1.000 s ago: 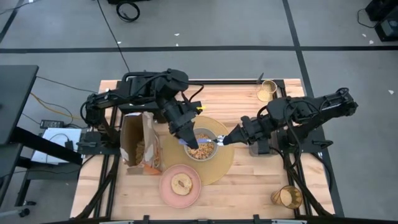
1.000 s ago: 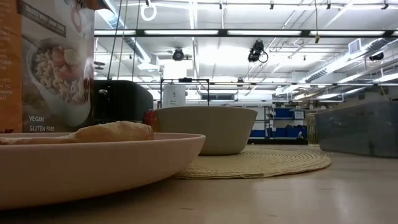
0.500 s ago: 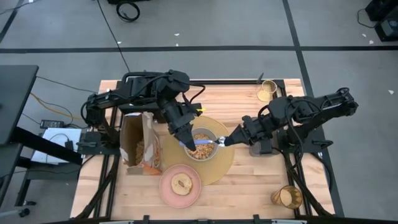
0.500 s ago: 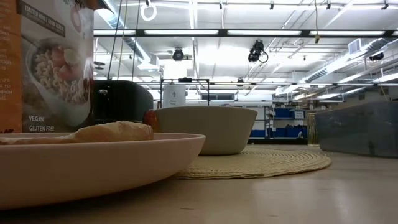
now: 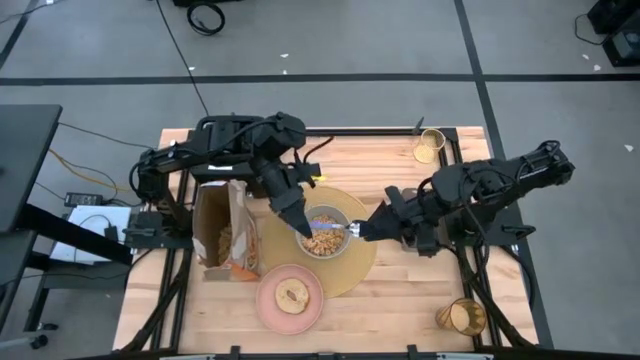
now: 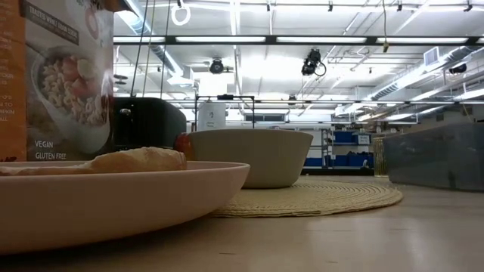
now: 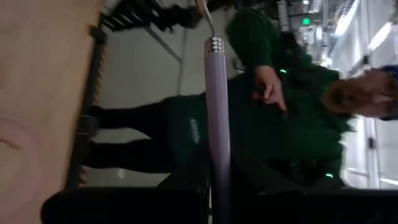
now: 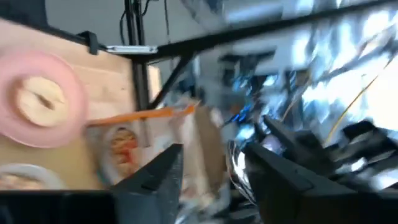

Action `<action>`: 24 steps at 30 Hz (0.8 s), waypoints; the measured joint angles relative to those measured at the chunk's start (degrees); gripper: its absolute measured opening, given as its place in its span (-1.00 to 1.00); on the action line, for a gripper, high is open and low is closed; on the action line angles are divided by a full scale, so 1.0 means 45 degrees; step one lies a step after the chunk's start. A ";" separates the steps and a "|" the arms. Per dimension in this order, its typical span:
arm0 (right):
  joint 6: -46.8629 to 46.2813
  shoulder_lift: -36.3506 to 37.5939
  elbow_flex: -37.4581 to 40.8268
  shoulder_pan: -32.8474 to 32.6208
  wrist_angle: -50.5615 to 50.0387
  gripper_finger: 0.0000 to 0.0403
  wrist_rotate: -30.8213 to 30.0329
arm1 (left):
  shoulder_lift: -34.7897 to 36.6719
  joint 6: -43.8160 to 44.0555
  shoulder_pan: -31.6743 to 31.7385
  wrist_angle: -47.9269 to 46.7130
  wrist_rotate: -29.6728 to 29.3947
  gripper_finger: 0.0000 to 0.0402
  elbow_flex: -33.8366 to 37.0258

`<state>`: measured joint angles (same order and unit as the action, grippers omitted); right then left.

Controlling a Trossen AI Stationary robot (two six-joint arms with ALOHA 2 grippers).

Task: Arrange a breakfast setting
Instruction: Put the purple spoon to the right of the gray bowl on the yellow placemat

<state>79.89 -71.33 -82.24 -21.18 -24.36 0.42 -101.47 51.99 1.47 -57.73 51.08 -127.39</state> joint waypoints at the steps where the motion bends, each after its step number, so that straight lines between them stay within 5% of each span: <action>1: -0.0707 -0.0005 0.0007 -0.0087 -0.0201 -0.11 -0.0310 | 0.0008 -0.0383 0.0129 -0.0308 -0.0181 -0.85 -0.0003; 12: -1.0698 0.0776 0.0019 -0.0864 -0.2182 0.00 -0.3251 | 0.0024 -0.4773 0.2120 -0.2508 -0.2540 -0.85 -0.0024; 18: -1.8698 0.0903 0.0019 -0.0543 -0.1995 0.01 -0.6320 | 0.0024 -0.6734 0.3211 -0.1934 -0.6200 -0.85 -0.0019; 24: -2.5738 0.0875 0.0019 0.0781 -0.0549 0.01 -1.0192 | 0.0026 -0.8377 0.3124 0.0123 -1.1529 -0.85 -0.0019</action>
<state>-35.93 -67.40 -82.15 -17.66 -26.83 -45.45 -101.35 14.30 15.53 -57.17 -0.80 -127.48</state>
